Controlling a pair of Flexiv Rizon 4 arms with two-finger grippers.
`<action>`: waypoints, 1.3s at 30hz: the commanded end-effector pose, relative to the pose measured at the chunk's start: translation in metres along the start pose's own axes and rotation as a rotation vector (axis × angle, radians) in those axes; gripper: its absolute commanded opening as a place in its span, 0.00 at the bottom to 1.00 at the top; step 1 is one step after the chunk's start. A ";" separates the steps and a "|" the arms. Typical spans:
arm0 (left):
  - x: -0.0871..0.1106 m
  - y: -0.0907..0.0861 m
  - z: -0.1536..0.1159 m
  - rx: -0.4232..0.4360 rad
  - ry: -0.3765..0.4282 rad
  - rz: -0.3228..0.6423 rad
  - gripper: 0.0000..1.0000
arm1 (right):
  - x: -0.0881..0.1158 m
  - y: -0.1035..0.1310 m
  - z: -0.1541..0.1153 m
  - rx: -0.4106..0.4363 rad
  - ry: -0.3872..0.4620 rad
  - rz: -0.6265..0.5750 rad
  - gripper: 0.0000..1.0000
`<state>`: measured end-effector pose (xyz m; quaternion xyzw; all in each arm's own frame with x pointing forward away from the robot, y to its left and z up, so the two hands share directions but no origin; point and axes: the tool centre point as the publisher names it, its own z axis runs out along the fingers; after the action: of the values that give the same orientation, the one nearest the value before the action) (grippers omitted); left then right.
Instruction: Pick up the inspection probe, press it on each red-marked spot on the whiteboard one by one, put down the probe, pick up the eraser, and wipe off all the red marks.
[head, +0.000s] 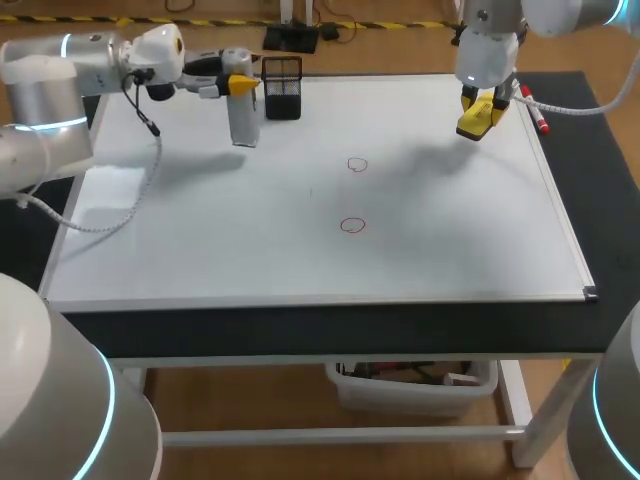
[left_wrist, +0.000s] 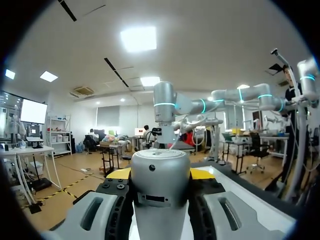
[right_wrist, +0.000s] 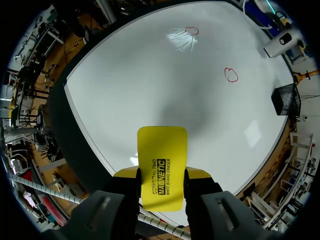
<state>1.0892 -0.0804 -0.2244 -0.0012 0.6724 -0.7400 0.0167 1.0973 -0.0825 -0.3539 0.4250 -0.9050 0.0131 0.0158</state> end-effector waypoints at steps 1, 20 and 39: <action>0.008 -0.004 -0.003 -0.005 -0.105 0.003 0.00 | 0.000 -0.001 -0.001 0.000 0.004 -0.002 0.00; 0.008 -0.004 -0.003 -0.005 -0.105 0.003 0.00 | 0.000 -0.001 -0.001 0.000 0.004 -0.002 0.00; 0.008 -0.004 -0.003 -0.005 -0.105 0.003 0.00 | -0.099 0.063 0.001 0.026 0.056 -0.301 0.00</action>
<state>1.0826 -0.0775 -0.2227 -0.0380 0.6719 -0.7379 0.0511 1.1058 0.0165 -0.3556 0.5516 -0.8337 0.0185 0.0153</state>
